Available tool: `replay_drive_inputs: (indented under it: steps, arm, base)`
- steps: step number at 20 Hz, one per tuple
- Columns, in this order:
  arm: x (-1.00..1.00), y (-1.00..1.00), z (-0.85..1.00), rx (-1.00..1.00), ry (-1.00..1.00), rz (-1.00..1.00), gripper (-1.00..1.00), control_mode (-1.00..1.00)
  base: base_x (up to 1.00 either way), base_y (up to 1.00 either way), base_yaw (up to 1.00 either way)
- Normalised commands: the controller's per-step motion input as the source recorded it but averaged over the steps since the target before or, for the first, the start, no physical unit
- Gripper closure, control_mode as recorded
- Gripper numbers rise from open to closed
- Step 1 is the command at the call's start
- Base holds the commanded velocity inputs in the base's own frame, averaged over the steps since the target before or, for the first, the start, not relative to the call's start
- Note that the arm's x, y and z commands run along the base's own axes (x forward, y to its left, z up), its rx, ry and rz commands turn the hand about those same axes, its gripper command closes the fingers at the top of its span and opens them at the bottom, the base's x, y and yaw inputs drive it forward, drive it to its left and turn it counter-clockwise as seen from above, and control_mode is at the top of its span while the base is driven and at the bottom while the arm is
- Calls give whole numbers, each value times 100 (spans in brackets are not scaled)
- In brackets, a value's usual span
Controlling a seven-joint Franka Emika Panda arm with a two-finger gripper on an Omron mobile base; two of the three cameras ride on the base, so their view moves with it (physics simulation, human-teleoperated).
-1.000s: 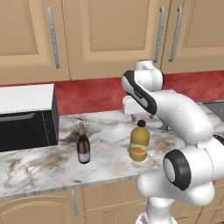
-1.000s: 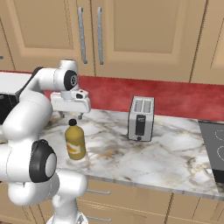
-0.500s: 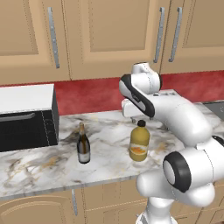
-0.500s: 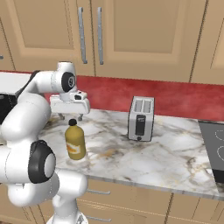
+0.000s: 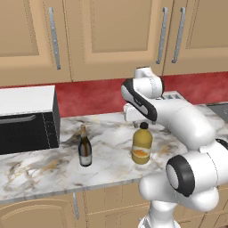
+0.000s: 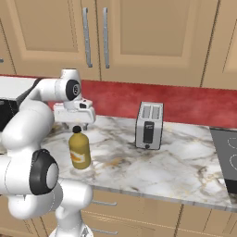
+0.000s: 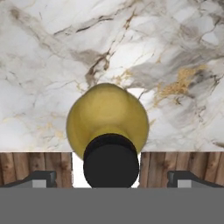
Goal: There is a wine glass and glass cup on the dining counter. Place the wine bottle next to the wine glass and the juice bottle next to the glass cup.
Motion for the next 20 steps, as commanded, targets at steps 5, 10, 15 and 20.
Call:
replay_drive_inputs:
  steps: [5, 10, 15, 20]
  arm:
    - [0, 0, -14, 0, -4, 0, -100, -100]
    - [0, 0, -10, 0, -3, 0, -100, -100]
    - [0, 0, -13, 0, 0, 0, -100, -100]
    - [0, 0, -15, 0, 0, 0, 100, -100]
  base:
    - [0, 0, 0]
    - [0, 0, 0]
    - [0, 0, 0]
    - [0, 0, 0]
